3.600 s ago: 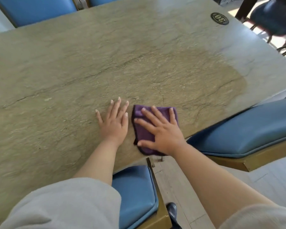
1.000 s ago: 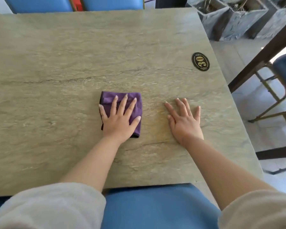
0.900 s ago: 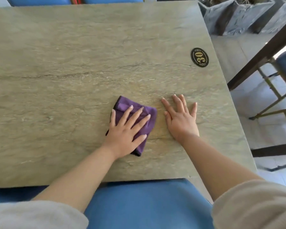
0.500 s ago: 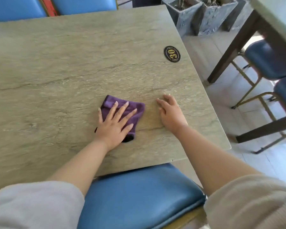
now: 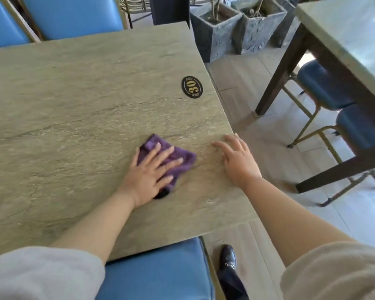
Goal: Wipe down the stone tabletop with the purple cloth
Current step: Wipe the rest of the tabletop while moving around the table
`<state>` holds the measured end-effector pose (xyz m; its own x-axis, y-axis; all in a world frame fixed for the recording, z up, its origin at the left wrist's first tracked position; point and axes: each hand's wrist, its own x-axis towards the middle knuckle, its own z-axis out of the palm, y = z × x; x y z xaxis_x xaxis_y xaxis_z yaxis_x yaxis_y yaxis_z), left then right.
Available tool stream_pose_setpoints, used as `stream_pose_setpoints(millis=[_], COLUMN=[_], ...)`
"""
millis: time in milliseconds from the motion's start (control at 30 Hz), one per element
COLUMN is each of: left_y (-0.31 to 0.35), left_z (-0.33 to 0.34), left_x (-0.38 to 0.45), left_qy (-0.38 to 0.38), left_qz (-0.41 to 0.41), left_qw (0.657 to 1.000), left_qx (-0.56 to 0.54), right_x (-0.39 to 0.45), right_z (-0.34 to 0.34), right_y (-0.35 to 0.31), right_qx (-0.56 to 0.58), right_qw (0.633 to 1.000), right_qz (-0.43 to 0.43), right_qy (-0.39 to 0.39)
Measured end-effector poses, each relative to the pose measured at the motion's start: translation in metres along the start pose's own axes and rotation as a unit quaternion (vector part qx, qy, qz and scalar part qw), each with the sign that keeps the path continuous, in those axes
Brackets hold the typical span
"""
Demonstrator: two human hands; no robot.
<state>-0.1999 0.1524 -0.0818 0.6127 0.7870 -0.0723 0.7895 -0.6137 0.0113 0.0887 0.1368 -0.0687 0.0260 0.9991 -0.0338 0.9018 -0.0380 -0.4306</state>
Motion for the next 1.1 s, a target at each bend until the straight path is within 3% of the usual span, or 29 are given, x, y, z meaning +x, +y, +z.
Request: stream_pose_setpoints(millis=[133,200,267,333,433,533,600,700,833,900,1100], left_y=[0.021,0.041,0.066,0.092,0.101,0.076,0.068,0.08,0.122,0.151,0.248], left_z=[-0.002,-0.003,-0.006,-0.006,-0.011,-0.014,-0.008,-0.005,-0.009,-0.01,-0.022], left_x=[0.066,0.081,0.072,0.038,-0.014,-0.011,0.008,0.044,0.087,0.094,0.082], left_qy=[0.017,0.027,0.044,0.025,-0.025,-0.034,-0.034,-0.012,0.014,0.006,-0.034], left_qz=[-0.229,-0.272,-0.213,-0.066,0.136,0.194,0.13,-0.078,-0.32,-0.376,-0.404], left_qw=[0.972,0.96,0.975,0.997,0.99,0.98,0.991,0.997,0.945,0.922,0.902], left_qx=[-0.046,-0.057,-0.05,-0.015,0.01,-0.002,0.004,-0.01,-0.073,-0.091,-0.146], right_x=[0.008,0.009,0.01,0.011,0.01,0.012,0.012,0.014,0.012,0.01,-0.019], right_z=[0.004,0.006,0.007,0.007,0.008,0.006,0.006,0.005,-0.004,-0.012,-0.031], right_y=[0.012,0.014,0.017,0.019,0.022,0.023,0.023,0.024,0.027,0.03,0.046], right_qx=[0.062,0.089,0.115,0.138,0.159,0.191,0.202,0.216,0.252,0.28,0.255], right_qw=[0.997,0.995,0.992,0.989,0.986,0.98,0.978,0.975,0.968,0.959,0.966], right_qz=[-0.032,-0.036,-0.041,-0.045,-0.049,-0.039,-0.041,-0.035,-0.002,0.029,0.04], right_qy=[0.012,0.016,0.025,0.031,0.033,0.039,0.042,0.037,0.016,-0.004,-0.022])
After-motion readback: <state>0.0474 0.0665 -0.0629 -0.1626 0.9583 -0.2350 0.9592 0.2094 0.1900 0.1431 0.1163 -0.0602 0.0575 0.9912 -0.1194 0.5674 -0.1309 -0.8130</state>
